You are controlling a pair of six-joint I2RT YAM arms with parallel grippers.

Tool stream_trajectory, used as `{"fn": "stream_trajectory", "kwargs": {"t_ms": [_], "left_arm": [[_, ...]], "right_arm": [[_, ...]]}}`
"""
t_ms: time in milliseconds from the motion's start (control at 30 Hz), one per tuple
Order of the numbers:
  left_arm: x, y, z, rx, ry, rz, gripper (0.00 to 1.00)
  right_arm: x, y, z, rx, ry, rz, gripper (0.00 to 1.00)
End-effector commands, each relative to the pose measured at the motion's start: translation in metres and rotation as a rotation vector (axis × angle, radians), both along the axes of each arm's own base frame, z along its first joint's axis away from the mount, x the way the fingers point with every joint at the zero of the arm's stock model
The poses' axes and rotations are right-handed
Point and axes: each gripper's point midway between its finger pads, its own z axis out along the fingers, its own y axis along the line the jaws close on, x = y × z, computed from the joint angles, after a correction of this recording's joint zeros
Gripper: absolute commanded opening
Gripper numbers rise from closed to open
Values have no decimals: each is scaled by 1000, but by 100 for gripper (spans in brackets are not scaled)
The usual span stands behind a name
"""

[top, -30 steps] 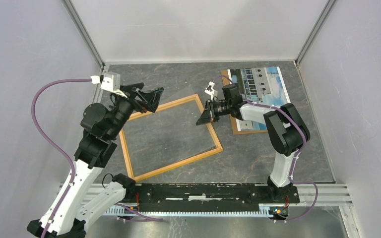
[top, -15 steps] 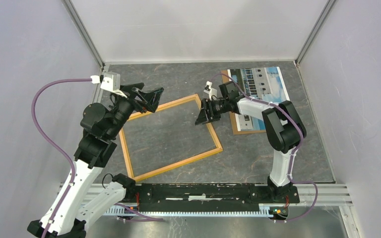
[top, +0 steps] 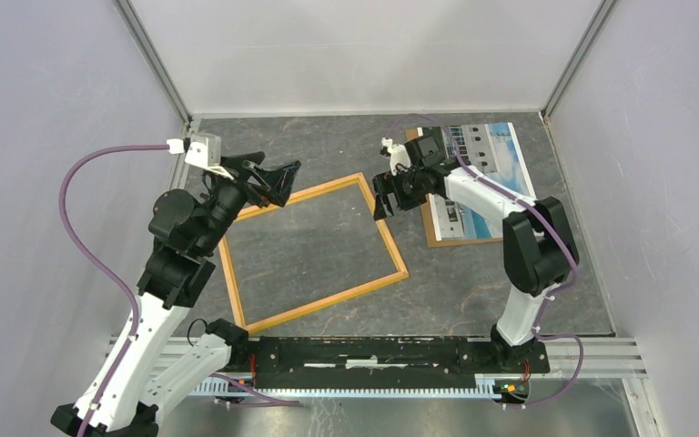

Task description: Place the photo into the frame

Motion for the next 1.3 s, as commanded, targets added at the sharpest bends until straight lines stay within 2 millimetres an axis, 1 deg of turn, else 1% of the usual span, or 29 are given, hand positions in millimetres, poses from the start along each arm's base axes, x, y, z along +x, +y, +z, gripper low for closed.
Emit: {"fn": "stream_trajectory", "kwargs": {"t_ms": [0,67,167,200,233,367,467,567,733,800,867,967,1067,1200,1267], "left_arm": [[-3,-3,11,-65,-14,-25,100],[-3,-4,11,-67,-13,-30,100],[-2,-5,9,-67,-8,-32,100],[-1,-5,9,-67,-6,-32,100],[-1,-6,8,-66,-4,-33,100],[2,-6,5,-62,5,-30,100],[3,-7,3,-61,12,-35,100],[4,-8,1,-60,18,-36,100],[5,-9,0,-60,22,-37,100],[5,-9,-1,-59,23,-37,100],[5,-8,-1,-60,22,-35,100],[2,-8,2,-67,14,-36,100],[0,-8,4,-72,6,-43,100],[-3,-9,6,-81,0,-54,100],[-5,-8,8,-87,-7,-56,100]], "right_arm": [[0,-35,9,-189,-132,-41,87],[-8,-35,-1,-207,-136,-38,81],[-20,-29,-13,-203,-119,-28,64],[-24,-28,-17,-205,-117,-26,60],[-27,-26,-20,-214,-117,-20,57],[-36,-30,-35,-274,-127,-22,54],[-44,-30,-46,-267,-114,-29,45],[-49,-28,-55,-261,-102,-26,43],[-48,-31,-61,-279,-108,-54,43],[-45,-39,-62,-321,-119,-76,41],[-39,-52,-61,-384,-147,-121,34],[-33,-66,-59,-404,-158,-174,30],[-31,-74,-61,-376,-125,-218,28],[-35,-78,-61,-346,-100,-284,25],[-35,-80,-62,-328,-85,-326,25]]}}
